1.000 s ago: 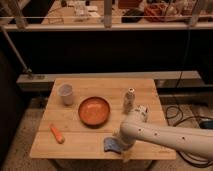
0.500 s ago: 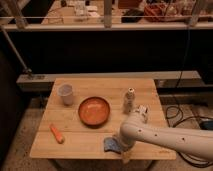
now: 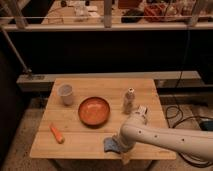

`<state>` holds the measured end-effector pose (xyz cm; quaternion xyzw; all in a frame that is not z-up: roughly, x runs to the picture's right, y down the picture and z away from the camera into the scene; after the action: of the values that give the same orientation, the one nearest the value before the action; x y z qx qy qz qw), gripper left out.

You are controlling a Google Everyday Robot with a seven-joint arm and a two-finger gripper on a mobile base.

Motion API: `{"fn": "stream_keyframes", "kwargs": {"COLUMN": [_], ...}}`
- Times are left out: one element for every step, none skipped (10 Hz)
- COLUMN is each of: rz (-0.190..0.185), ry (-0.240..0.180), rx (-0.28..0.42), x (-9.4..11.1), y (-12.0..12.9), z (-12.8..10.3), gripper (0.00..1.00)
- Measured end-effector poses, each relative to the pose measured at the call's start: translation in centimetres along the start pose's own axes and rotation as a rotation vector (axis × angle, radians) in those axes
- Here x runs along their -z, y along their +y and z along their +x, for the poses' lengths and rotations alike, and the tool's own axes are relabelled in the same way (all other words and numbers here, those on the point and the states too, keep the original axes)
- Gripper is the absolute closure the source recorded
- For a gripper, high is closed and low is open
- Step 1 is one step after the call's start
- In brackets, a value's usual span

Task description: Place the white sponge in the ceramic bowl

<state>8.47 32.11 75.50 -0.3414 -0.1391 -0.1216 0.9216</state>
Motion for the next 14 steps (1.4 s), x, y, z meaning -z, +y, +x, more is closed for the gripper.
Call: {"fn": "stream_keyframes", "kwargs": {"rz": [-0.002,-0.003,-0.004,-0.005,-0.006,-0.008,-0.009,-0.01,-0.01,-0.011,-0.012,-0.01,-0.013,-0.015], "ry": [-0.001,-0.002,-0.002,-0.003,-0.004,-0.006,-0.007,-0.008,-0.008,-0.008,-0.008,-0.01,-0.01,-0.008], "rx": [-0.001,-0.002,-0.002,-0.003,-0.003,-0.003,-0.003,-0.004,-0.004,-0.005,-0.004,-0.003,-0.001,-0.001], "x": [-0.1,-0.2,-0.3,-0.5,-0.6,-0.7,-0.8,-0.9,-1.0,-1.1,-1.2,-1.3,-1.4,-1.5], "y": [0.1,0.2,0.2,0.2,0.2,0.3,0.3,0.4,0.4,0.4,0.4,0.3,0.3,0.3], "z": [0.0,0.0,0.0,0.0,0.0,-0.1,-0.1,-0.1,0.0,0.0,-0.1,-0.2,-0.3,-0.3], "gripper": [0.2,0.2,0.2,0.2,0.2,0.2,0.2,0.2,0.2,0.21,0.27,0.32,0.31,0.25]}}
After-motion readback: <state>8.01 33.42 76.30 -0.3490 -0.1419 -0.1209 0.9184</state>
